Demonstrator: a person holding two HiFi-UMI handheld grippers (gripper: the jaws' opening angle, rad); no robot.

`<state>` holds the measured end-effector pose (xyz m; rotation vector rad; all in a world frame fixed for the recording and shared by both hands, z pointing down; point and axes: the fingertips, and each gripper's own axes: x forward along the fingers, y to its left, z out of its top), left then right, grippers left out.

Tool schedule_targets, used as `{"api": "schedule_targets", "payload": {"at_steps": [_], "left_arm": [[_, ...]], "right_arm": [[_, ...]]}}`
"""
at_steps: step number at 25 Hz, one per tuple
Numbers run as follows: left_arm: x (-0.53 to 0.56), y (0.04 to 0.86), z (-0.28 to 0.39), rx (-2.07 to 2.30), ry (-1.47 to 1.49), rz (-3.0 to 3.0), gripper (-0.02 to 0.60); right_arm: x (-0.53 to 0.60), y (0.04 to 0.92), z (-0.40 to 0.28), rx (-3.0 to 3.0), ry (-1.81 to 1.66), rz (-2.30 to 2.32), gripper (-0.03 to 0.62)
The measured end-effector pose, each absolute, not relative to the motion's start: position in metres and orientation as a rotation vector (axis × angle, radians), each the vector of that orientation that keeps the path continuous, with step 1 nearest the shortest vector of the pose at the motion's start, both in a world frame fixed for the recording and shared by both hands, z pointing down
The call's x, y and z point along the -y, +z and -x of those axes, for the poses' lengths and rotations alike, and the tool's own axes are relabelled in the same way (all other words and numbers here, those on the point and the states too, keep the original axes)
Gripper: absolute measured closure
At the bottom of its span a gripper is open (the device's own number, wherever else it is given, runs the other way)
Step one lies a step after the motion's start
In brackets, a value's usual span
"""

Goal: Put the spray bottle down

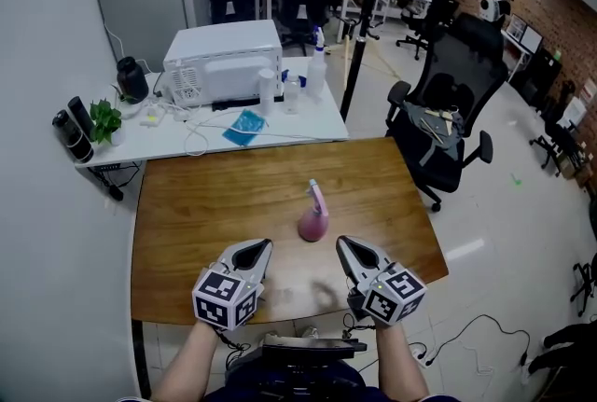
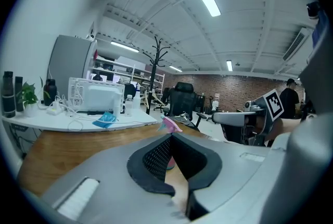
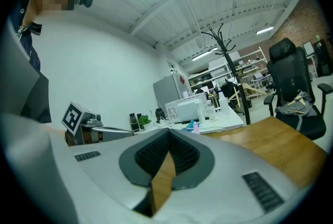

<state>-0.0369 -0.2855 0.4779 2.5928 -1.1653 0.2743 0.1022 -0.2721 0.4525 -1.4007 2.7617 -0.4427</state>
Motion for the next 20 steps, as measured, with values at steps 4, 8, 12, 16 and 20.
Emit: {"api": "schedule_targets", "payload": {"at_steps": [4, 8, 12, 16, 20], "left_arm": [[0.284, 0.478, 0.037, 1.171, 0.269, -2.588, 0.575], [0.283, 0.479, 0.036, 1.174, 0.273, -2.586, 0.575], [0.283, 0.479, 0.035, 1.176, 0.267, -2.586, 0.575], [0.286, 0.477, 0.037, 1.187, 0.260, -2.583, 0.575], [0.287, 0.476, 0.038, 1.196, 0.258, -2.582, 0.575]], "right_arm": [[0.271, 0.448, -0.099, -2.765, -0.438, 1.378, 0.592], [0.271, 0.444, -0.101, -2.755, -0.441, 1.374, 0.592], [0.271, 0.441, -0.103, -2.745, -0.441, 1.368, 0.592], [0.272, 0.440, -0.102, -2.743, -0.438, 1.367, 0.592], [0.273, 0.442, -0.100, -2.748, -0.441, 1.358, 0.592]]}}
